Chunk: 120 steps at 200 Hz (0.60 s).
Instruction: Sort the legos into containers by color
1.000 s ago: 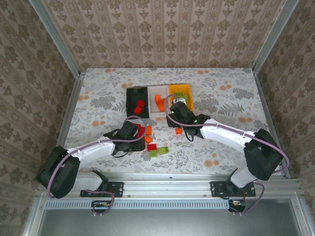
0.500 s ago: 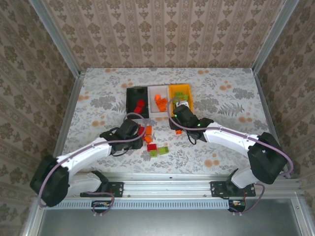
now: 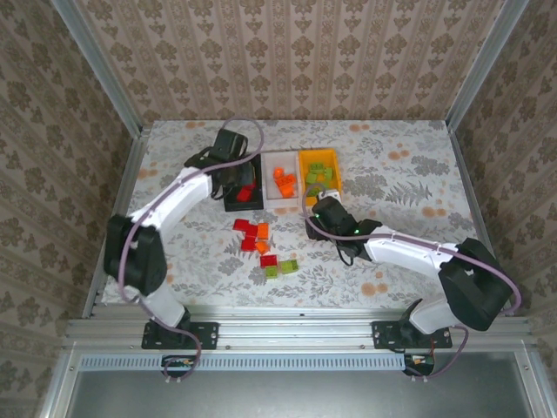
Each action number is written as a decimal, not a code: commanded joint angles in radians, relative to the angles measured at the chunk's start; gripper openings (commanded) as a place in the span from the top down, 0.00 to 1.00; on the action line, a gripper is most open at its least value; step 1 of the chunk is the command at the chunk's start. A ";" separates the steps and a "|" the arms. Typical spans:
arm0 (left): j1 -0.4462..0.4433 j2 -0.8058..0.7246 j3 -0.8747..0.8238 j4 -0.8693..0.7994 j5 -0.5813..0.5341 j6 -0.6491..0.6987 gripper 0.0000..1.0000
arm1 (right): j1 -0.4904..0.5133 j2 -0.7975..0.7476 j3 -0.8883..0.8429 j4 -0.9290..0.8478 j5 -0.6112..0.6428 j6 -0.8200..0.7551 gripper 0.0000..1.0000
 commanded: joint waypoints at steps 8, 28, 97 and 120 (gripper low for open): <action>0.045 0.129 0.120 -0.082 0.036 0.063 0.89 | -0.008 -0.085 -0.030 0.000 -0.003 0.018 0.34; 0.059 0.194 0.170 -0.093 0.034 0.058 0.84 | -0.010 -0.116 -0.037 -0.011 -0.007 0.010 0.33; 0.065 0.187 0.203 -0.105 0.076 0.050 0.49 | -0.010 -0.151 -0.048 -0.019 -0.008 0.002 0.33; 0.057 0.104 0.141 -0.083 0.045 0.057 0.33 | -0.010 -0.158 -0.045 -0.027 -0.015 0.007 0.33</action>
